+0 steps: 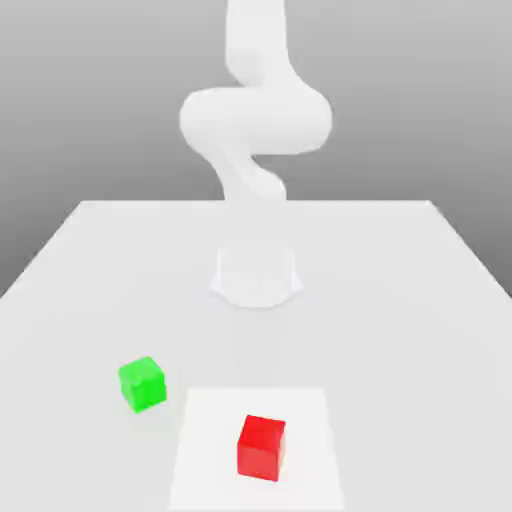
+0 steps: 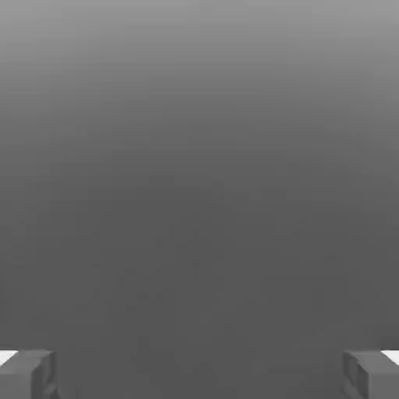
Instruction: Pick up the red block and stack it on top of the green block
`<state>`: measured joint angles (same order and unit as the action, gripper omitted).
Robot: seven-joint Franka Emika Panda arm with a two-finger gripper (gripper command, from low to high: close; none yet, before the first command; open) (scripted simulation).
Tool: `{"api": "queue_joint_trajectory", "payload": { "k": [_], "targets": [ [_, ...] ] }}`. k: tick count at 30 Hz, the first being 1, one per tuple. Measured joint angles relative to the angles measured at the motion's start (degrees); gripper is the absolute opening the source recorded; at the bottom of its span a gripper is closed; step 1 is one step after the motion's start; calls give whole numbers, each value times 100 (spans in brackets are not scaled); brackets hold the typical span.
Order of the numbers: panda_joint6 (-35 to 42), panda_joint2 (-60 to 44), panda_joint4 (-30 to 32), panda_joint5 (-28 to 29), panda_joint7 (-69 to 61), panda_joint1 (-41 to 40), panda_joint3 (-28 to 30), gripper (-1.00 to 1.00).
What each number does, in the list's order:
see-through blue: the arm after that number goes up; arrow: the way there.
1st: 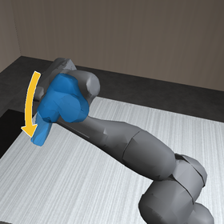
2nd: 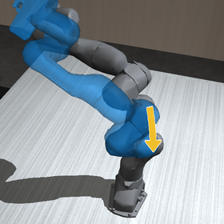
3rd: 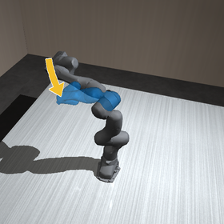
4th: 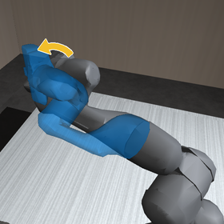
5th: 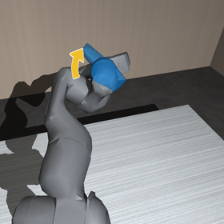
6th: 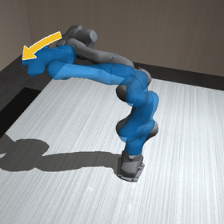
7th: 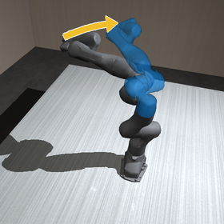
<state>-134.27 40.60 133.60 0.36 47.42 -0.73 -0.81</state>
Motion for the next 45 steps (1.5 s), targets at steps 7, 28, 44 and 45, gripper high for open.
{"api": "queue_joint_trajectory", "payload": {
  "k": [7,28,44,45],
  "targets": [
    [-707,-1491,519,109,456,-184,-200,0],
    [-3171,-5812,1485,274,1403,-148,-175,-100],
    [-2149,-4129,2147,202,1870,-968,136,-100],
    [-2106,-3922,2311,234,2064,-1218,228,-100]
  ]
}}
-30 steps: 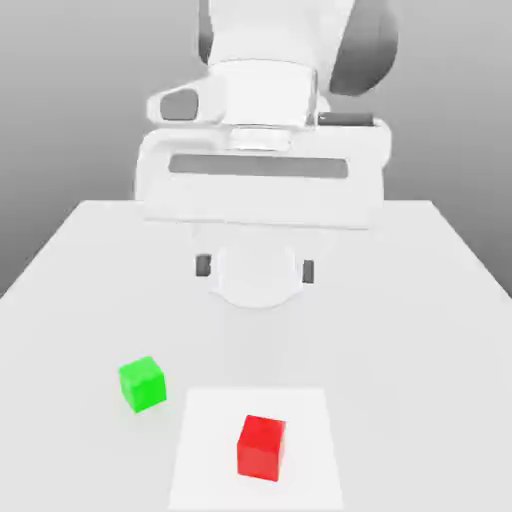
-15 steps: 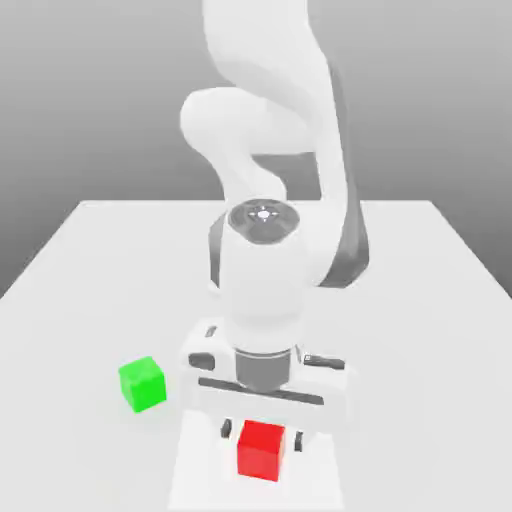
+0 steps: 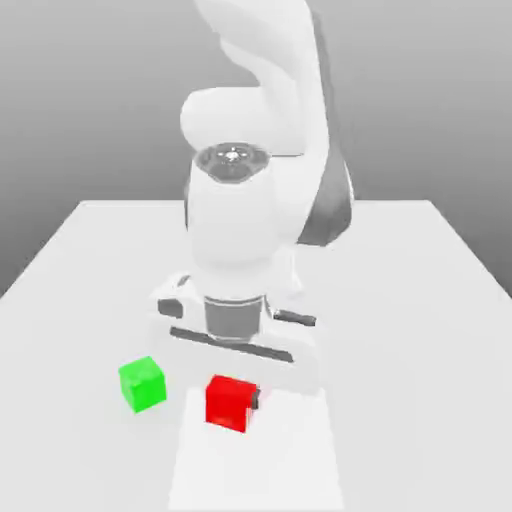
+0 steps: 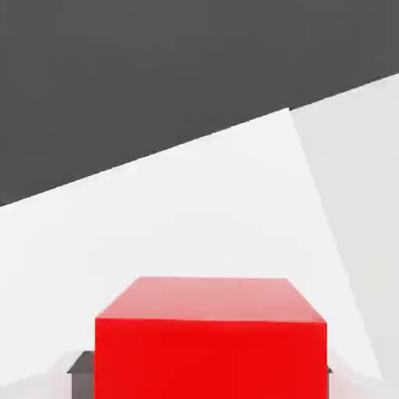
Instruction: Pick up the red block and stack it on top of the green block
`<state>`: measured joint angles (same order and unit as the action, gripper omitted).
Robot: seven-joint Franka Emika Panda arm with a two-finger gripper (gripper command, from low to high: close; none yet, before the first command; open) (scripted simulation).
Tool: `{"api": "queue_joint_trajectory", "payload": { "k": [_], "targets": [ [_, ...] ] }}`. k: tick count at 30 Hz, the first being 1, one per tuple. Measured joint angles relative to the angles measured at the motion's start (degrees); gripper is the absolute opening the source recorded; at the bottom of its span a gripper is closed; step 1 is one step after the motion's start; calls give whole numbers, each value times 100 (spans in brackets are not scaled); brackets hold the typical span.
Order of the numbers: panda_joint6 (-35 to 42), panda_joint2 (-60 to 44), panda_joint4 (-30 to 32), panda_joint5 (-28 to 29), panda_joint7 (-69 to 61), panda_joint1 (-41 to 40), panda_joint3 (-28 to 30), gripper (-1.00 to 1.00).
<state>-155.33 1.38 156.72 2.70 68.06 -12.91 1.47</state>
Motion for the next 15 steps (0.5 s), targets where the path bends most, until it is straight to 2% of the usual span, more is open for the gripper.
{"api": "queue_joint_trajectory", "payload": {
  "k": [5,12,13,15],
  "targets": [
    [137,941,795,49,868,-834,454,-100],
    [-1077,-202,869,-311,755,-884,522,-100],
    [-1200,-331,864,-377,709,-890,500,100],
    [-1200,-331,864,-377,709,-890,500,100]
  ]
}}
